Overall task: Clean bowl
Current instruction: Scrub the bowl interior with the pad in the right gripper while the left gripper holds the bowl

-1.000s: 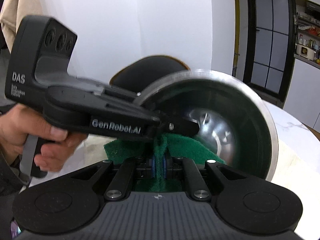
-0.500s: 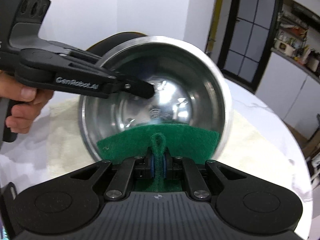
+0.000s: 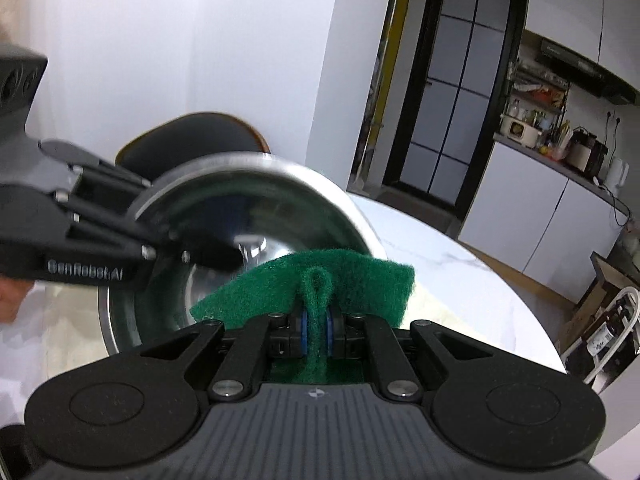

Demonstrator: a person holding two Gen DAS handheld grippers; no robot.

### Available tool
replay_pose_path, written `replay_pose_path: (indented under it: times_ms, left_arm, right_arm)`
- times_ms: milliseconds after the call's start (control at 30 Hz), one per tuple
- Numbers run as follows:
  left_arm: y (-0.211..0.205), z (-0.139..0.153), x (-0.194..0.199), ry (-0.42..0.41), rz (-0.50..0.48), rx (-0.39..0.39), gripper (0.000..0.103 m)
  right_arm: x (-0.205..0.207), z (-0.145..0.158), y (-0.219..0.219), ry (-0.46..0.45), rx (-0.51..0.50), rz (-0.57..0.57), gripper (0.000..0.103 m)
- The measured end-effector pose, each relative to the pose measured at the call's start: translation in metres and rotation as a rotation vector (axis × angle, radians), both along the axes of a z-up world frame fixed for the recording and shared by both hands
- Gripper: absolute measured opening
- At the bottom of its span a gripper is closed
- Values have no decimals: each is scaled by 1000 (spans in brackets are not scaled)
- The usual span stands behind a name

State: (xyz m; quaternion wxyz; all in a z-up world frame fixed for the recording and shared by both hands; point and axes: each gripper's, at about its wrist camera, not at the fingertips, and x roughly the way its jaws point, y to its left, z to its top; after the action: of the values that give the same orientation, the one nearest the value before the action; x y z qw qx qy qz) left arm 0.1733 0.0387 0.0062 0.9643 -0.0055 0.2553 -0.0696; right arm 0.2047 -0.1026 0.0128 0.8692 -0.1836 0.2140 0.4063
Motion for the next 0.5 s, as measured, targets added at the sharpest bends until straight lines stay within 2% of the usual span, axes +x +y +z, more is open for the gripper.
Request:
replay_pose_path:
  times_ms: [133,233,333,500]
  left_arm:
    - [0,-1,0,-1,-1,3,11]
    - [2,-3,1,7,9,6,8]
    - [5,-4,2,15,17,5,6]
    - [4,-2,3,9,13,4,6]
  right_arm:
    - [-8,3,2,-16,11,17,10]
    - [7,0,5,-6,-12,19,10]
    - [21,-7,6,28,-68,33,10]
    - [14,-19,-1,87,-121,68,9]
